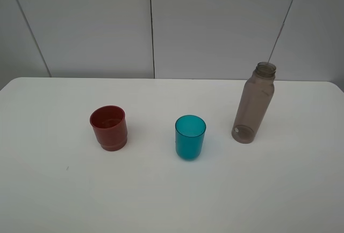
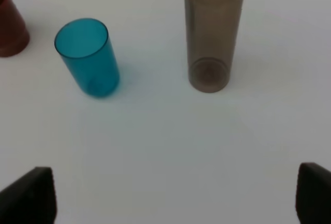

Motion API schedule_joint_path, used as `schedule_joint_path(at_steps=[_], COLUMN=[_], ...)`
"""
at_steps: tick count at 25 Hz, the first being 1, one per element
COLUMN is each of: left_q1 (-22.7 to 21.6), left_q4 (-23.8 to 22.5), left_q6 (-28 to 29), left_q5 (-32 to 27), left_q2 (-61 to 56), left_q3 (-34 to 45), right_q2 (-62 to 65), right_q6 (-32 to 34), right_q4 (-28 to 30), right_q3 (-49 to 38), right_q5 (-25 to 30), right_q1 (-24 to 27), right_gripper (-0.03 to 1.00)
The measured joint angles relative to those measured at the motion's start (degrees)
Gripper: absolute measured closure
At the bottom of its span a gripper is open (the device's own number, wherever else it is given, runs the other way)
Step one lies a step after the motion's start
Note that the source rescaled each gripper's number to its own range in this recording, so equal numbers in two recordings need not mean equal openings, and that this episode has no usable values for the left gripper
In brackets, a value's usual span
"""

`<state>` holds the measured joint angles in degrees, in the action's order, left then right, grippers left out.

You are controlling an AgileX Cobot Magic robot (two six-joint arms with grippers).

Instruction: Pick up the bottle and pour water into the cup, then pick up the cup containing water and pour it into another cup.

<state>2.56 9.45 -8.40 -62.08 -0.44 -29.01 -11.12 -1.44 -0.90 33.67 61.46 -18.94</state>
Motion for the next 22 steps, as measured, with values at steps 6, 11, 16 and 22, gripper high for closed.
schedule_joint_path(at_steps=[6,11,16,22], left_q1=[0.00,0.00,0.00,0.00], left_q4=[0.00,0.00,0.00,0.00], left_q6=[0.00,0.00,0.00,0.00], left_q5=[0.00,0.00,0.00,0.00], left_q2=[0.00,0.00,0.00,0.00], left_q3=[0.00,0.00,0.00,0.00], right_q2=[10.03,11.30,11.34,11.34], right_q6=[0.00,0.00,0.00,2.15], right_q4=[0.39,1.26,1.31,2.42], right_q3=[-3.38,-3.83,-3.88,-3.88], right_q5=[-0.10,0.11,0.11,0.11], right_q1=[0.05,1.22,1.27,1.27], right_gripper=[0.02,0.02,0.02,0.02])
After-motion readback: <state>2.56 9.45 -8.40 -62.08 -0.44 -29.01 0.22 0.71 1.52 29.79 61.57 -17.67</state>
